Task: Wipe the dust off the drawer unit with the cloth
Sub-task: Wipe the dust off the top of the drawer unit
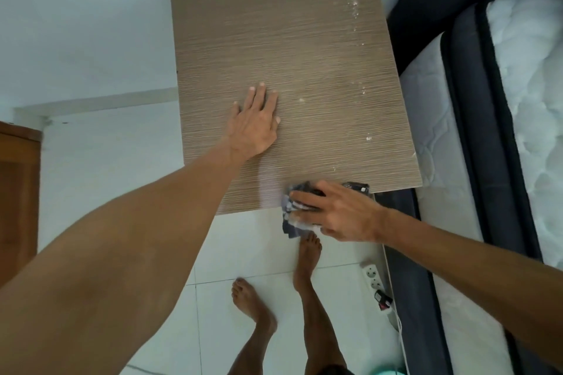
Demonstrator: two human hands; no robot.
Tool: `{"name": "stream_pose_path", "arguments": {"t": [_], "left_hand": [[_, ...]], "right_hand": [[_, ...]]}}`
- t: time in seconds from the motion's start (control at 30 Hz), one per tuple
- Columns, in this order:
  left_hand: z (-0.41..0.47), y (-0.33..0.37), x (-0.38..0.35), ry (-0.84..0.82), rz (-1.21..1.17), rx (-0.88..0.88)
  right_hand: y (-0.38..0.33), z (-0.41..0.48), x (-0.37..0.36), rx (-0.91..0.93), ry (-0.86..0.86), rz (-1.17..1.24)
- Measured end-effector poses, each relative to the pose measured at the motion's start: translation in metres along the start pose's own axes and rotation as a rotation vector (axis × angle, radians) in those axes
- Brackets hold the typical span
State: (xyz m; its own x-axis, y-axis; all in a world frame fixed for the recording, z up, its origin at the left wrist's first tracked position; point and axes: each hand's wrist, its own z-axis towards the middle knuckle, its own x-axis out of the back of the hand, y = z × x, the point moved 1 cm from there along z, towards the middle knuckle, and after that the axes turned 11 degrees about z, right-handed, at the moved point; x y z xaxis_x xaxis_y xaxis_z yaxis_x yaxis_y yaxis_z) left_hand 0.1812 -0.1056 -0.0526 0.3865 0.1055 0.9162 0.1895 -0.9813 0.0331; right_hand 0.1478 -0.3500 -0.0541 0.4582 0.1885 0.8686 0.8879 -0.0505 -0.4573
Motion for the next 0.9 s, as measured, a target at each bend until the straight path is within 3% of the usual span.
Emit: {"name": "stream_pose_path", "arguments": {"t": [0.13,0.33,0.6,0.8,0.9], "left_hand": [[0.018,0.013,0.008,0.013,-0.018,-0.013],[0.063,0.033,0.020,0.025,-0.026,0.003],[0.093,0.052,0.021,-0.040,-0.019,0.081],[0.093,0.051,0.020,-0.041,-0.033,0.084],[0.093,0.051,0.019,-0.052,-0.031,0.081]], "right_hand": [[0.064,-0.003,0.046,-0.167,0.226,-0.012],[0.164,0.030,0.118,-0.496,0.367,0.059],[0.263,0.081,0.174,-0.648,0.519,0.073],[0.308,0.109,0.181,-0.862,0.305,0.112],[0.309,0.111,0.166,-0.875,0.232,0.128]]}}
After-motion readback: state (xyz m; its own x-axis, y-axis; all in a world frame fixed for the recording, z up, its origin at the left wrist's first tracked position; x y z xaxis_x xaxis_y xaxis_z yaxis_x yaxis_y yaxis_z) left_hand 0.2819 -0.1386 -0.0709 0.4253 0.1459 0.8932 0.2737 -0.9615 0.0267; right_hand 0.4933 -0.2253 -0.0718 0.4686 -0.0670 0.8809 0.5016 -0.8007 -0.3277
